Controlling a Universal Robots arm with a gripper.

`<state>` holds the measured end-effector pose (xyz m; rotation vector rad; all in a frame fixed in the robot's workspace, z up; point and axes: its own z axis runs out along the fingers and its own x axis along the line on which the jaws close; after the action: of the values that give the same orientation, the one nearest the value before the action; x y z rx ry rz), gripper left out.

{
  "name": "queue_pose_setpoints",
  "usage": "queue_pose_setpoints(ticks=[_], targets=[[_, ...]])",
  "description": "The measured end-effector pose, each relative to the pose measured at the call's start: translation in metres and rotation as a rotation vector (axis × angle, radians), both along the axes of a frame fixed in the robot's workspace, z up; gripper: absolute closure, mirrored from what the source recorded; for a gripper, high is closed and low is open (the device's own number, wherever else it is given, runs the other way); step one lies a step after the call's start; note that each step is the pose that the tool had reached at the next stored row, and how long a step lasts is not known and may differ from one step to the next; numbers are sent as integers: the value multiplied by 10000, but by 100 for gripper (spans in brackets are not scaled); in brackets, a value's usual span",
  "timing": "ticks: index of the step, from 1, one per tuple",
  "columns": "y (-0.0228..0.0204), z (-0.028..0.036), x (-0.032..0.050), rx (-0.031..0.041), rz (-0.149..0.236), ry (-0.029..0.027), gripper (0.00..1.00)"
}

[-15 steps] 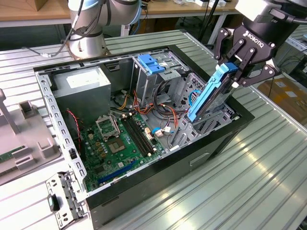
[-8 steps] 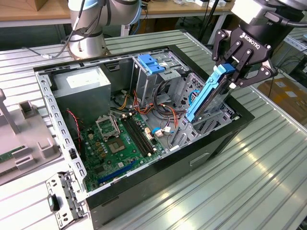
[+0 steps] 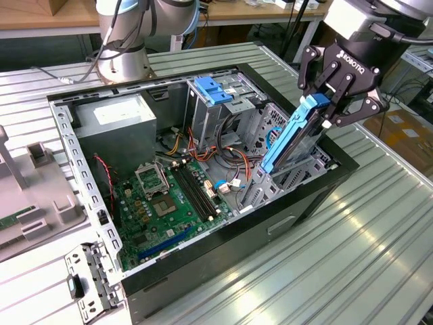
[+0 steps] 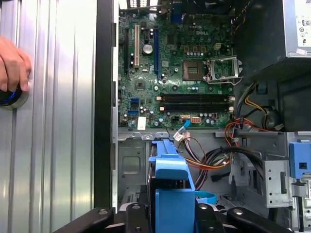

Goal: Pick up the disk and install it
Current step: 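Insert the disk into the insertion slot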

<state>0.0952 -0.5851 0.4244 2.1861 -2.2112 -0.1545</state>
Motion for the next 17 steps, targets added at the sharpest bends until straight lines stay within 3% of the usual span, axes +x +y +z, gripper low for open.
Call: queue_pose_setpoints(ticks=[7, 17], targets=[[-1, -87, 0, -1, 0, 0, 64], [-2, -148, 0, 0, 0, 0, 64]])
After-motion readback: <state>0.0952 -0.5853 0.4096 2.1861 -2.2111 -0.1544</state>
